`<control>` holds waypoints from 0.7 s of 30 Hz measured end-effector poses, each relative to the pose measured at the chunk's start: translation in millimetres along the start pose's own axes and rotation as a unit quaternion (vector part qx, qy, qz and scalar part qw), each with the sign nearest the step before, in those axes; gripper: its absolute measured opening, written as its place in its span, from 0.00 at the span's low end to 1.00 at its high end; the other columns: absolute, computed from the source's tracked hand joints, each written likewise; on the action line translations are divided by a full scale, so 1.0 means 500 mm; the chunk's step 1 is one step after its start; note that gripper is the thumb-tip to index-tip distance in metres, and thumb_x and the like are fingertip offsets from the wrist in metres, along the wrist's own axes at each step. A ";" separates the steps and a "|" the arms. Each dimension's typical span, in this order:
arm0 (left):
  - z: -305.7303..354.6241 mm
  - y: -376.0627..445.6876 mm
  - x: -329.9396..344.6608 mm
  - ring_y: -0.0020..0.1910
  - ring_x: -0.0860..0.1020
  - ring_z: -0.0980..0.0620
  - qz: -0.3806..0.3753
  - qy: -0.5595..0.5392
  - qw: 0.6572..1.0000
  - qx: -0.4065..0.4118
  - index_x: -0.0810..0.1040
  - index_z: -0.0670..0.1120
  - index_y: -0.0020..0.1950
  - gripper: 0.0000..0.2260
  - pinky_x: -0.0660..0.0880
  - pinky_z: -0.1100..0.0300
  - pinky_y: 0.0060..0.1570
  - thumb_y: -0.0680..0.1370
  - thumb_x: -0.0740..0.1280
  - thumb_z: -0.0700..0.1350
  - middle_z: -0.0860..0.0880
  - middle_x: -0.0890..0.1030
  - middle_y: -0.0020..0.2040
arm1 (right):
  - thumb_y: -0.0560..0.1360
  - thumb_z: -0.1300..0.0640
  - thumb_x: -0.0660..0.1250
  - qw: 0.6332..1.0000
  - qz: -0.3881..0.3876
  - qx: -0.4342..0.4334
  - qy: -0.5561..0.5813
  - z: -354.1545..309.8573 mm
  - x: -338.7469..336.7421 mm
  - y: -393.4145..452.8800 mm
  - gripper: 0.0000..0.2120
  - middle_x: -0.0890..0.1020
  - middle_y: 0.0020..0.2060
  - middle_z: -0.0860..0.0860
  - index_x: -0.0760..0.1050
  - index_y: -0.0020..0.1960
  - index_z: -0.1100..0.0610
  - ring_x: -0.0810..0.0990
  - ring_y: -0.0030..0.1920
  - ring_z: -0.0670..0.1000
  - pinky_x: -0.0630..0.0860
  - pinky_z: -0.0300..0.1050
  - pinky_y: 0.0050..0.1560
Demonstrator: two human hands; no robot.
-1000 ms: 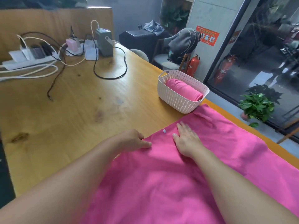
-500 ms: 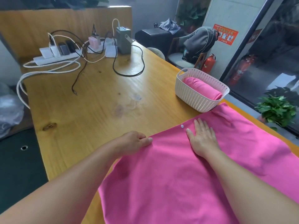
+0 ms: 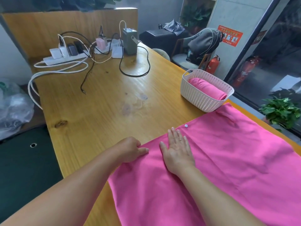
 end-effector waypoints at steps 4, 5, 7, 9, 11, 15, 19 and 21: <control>-0.041 -0.025 -0.013 0.37 0.73 0.53 -0.015 -0.001 1.000 -0.007 0.76 0.49 0.37 0.15 0.67 0.60 0.34 0.79 0.66 0.57 0.51 0.76 0.37 | 0.83 0.41 0.42 1.000 -0.012 0.006 0.006 0.003 -0.017 0.007 0.31 0.36 0.79 0.47 0.36 0.80 0.52 0.32 0.77 0.45 0.33 0.47 0.77; -0.047 -0.030 -0.013 0.38 0.73 0.52 -0.008 -0.001 1.000 -0.006 0.77 0.48 0.40 0.14 0.68 0.60 0.36 0.79 0.66 0.56 0.51 0.76 0.38 | 0.83 0.41 0.42 1.000 -0.001 0.009 0.016 -0.009 -0.021 -0.003 0.31 0.35 0.79 0.47 0.35 0.80 0.53 0.32 0.77 0.45 0.33 0.47 0.77; -0.051 -0.036 -0.007 0.39 0.74 0.52 0.015 -0.016 1.000 0.002 0.78 0.47 0.43 0.12 0.69 0.60 0.36 0.80 0.65 0.53 0.50 0.77 0.39 | 0.83 0.41 0.42 0.999 0.023 -0.009 0.044 -0.042 -0.014 -0.037 0.31 0.34 0.78 0.45 0.35 0.80 0.52 0.32 0.77 0.44 0.33 0.46 0.77; -0.054 -0.046 -0.003 0.38 0.74 0.52 0.034 -0.042 0.999 0.007 0.77 0.48 0.41 0.11 0.68 0.60 0.34 0.80 0.65 0.52 0.51 0.77 0.38 | 0.83 0.40 0.42 0.997 0.008 -0.048 0.051 -0.077 0.012 -0.072 0.31 0.34 0.78 0.44 0.36 0.80 0.51 0.31 0.77 0.43 0.33 0.46 0.77; -0.064 -0.056 -0.001 0.40 0.77 0.52 0.039 -0.076 0.996 0.006 0.79 0.49 0.44 0.09 0.71 0.60 0.38 0.80 0.65 0.51 0.51 0.79 0.41 | 0.83 0.39 0.42 0.998 -0.005 -0.062 0.027 -0.081 0.034 -0.082 0.32 0.36 0.79 0.45 0.37 0.80 0.51 0.32 0.77 0.43 0.33 0.46 0.77; -0.096 -0.102 -0.004 0.49 0.80 0.53 0.075 -0.185 0.980 0.000 0.82 0.51 0.50 0.04 0.76 0.58 0.50 0.78 0.68 0.48 0.53 0.82 0.48 | 0.83 0.38 0.42 0.998 -0.011 -0.062 0.016 -0.073 0.031 -0.067 0.32 0.39 0.80 0.47 0.38 0.81 0.52 0.34 0.78 0.45 0.33 0.46 0.77; -0.091 -0.148 -0.003 0.43 0.81 0.56 0.130 -0.261 0.956 0.024 0.84 0.52 0.47 0.03 0.77 0.59 0.45 0.77 0.70 0.47 0.53 0.84 0.43 | 0.83 0.40 0.44 0.997 -0.032 -0.067 0.037 -0.073 0.023 -0.064 0.32 0.41 0.80 0.47 0.41 0.81 0.52 0.36 0.78 0.45 0.34 0.45 0.77; -0.075 -0.155 -0.007 0.40 0.80 0.57 0.121 -0.312 0.941 0.048 0.84 0.50 0.45 0.04 0.75 0.61 0.42 0.77 0.69 0.45 0.52 0.85 0.43 | 0.84 0.42 0.45 0.996 -0.039 -0.068 0.049 -0.073 0.017 -0.062 0.30 0.42 0.80 0.47 0.42 0.81 0.52 0.37 0.79 0.46 0.35 0.45 0.77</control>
Point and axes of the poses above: each hand's wrist, its own y-axis towards the middle knuckle, its own x-axis out of the palm, z = x × y, the point moved 2 cm from there along y, towards the middle knuckle
